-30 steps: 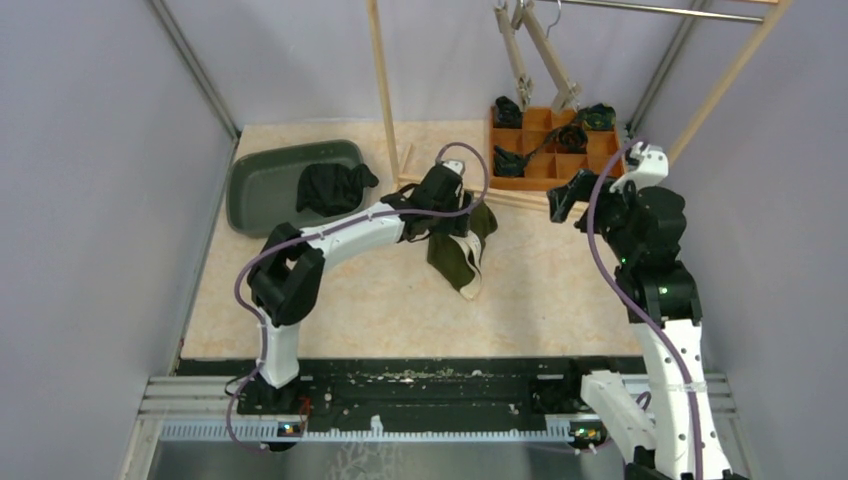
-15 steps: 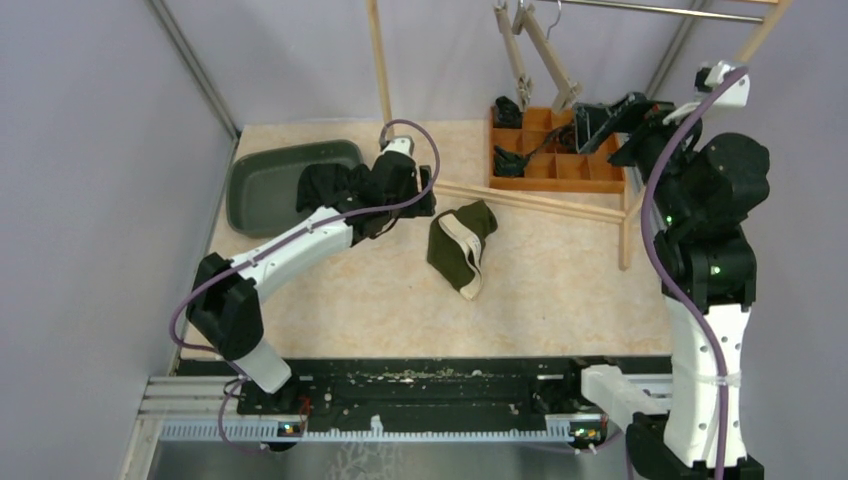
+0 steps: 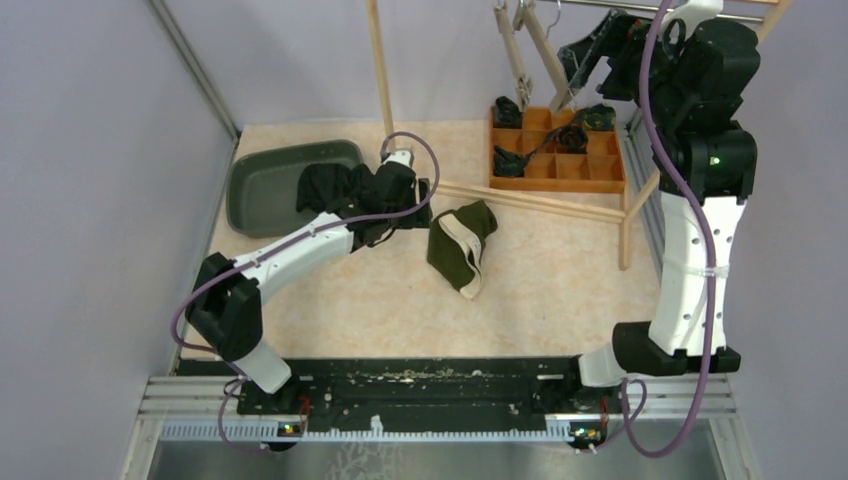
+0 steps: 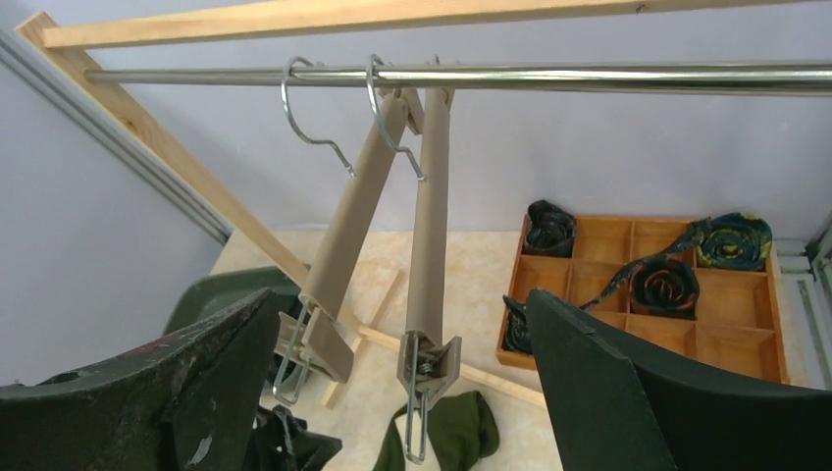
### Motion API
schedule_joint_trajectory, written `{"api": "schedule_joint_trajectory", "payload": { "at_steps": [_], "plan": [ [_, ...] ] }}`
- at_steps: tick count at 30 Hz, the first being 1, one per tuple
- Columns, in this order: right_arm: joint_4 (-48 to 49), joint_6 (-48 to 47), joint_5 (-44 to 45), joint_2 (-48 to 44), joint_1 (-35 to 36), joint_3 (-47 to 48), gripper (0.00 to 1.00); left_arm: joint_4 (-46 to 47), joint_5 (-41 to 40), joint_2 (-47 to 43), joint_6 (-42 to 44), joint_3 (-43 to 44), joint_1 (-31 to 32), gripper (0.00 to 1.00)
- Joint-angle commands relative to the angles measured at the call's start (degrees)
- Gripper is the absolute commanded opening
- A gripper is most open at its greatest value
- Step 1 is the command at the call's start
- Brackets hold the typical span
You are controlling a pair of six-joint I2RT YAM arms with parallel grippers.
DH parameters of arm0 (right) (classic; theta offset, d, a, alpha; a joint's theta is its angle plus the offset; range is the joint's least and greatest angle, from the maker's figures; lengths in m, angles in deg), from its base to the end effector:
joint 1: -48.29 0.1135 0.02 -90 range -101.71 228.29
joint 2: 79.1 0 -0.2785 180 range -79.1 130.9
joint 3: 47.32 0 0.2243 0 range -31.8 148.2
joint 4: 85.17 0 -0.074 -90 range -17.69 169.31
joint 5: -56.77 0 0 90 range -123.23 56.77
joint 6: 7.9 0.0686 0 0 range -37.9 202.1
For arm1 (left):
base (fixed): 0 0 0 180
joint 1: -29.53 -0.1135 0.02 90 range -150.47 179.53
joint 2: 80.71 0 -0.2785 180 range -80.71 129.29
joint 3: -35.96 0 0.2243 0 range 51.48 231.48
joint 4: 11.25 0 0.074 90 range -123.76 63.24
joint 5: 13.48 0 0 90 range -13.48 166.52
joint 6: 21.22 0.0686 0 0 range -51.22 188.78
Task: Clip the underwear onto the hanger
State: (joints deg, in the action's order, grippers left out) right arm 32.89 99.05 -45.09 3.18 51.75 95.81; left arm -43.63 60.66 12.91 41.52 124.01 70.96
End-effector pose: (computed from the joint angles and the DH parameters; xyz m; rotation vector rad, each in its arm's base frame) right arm 0.2317 0.0281 0.5827 0.0260 1.6067 0.4413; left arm 0.2907 -0.2316 0.2836 0.1241 2.2236 -0.3565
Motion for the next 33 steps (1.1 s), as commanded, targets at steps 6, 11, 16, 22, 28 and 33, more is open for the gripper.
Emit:
{"api": "schedule_joint_trajectory", "payload": {
  "at_steps": [6,11,16,22,28,33],
  "plan": [
    [-4.5,0.1,-5.3,-1.3,-0.9,-2.3,0.94,0.4,0.6,-2.1,-0.7,-1.3,-0.1,0.77],
    [-4.2,-0.6,-5.5,-1.9,-0.9,-4.8,0.94,0.4,0.6,-2.0,-0.7,-1.3,-0.3,0.77],
    [-3.8,-0.9,-5.1,-1.7,-0.9,-6.0,0.92,0.5,0.9,-1.7,-0.8,-1.5,-0.4,0.77],
    [-3.3,-1.0,-5.1,-1.3,-1.0,-6.6,0.85,0.5,0.8,-1.7,-0.9,-1.8,-0.5,0.77],
    [-3.1,-1.0,-5.4,-0.6,-1.1,-6.1,0.80,0.5,0.7,-1.6,-0.9,-1.9,-0.6,0.77],
    [-3.5,-0.9,-6.0,0.6,-1.0,-4.5,0.71,0.5,0.9,-1.5,-1.0,-2.2,-0.7,0.77]
  ]
}}
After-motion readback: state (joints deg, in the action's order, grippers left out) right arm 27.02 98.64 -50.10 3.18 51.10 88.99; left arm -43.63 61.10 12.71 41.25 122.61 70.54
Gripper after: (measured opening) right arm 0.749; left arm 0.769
